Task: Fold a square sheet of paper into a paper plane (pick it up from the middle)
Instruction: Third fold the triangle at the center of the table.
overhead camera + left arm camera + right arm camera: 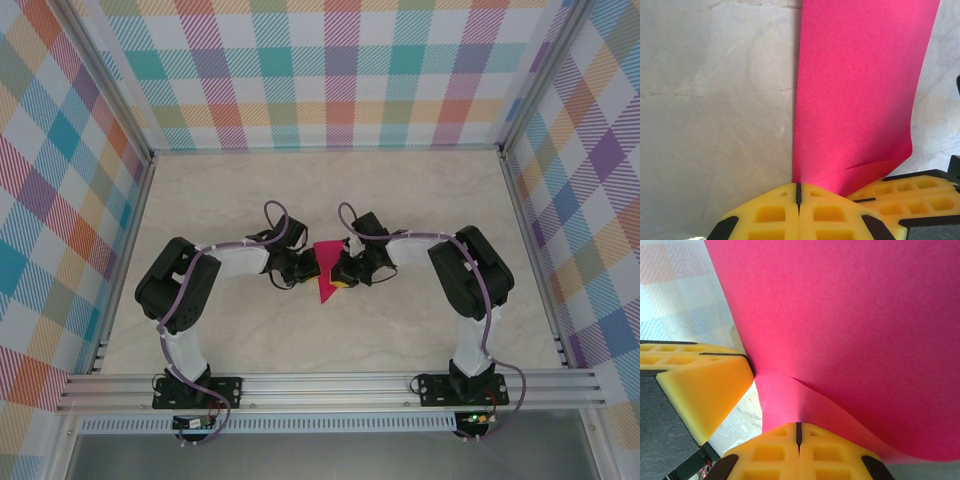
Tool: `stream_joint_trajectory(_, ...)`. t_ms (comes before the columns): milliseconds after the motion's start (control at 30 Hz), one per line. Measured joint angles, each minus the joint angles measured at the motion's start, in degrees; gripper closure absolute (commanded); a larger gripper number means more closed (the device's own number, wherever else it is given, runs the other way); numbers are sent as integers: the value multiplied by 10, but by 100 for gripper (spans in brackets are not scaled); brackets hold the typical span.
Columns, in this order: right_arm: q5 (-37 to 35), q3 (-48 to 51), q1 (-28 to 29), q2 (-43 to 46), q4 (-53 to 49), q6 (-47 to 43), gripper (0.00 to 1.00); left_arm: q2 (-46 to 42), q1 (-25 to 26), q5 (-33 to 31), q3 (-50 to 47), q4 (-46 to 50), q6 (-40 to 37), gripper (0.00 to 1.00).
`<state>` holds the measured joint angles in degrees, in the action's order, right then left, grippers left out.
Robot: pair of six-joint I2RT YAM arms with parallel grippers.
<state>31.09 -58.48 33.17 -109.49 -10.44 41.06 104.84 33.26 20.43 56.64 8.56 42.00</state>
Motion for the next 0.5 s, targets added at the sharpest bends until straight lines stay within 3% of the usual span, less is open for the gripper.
stream_joint_trajectory(267,7,6,-1,-2,14,-9,100,0,7,-25,40,66,-25,100)
stream_joint_trajectory(500,7,6,-1,-2,14,-13,100,-39,11,-12,46,61,-30,100)
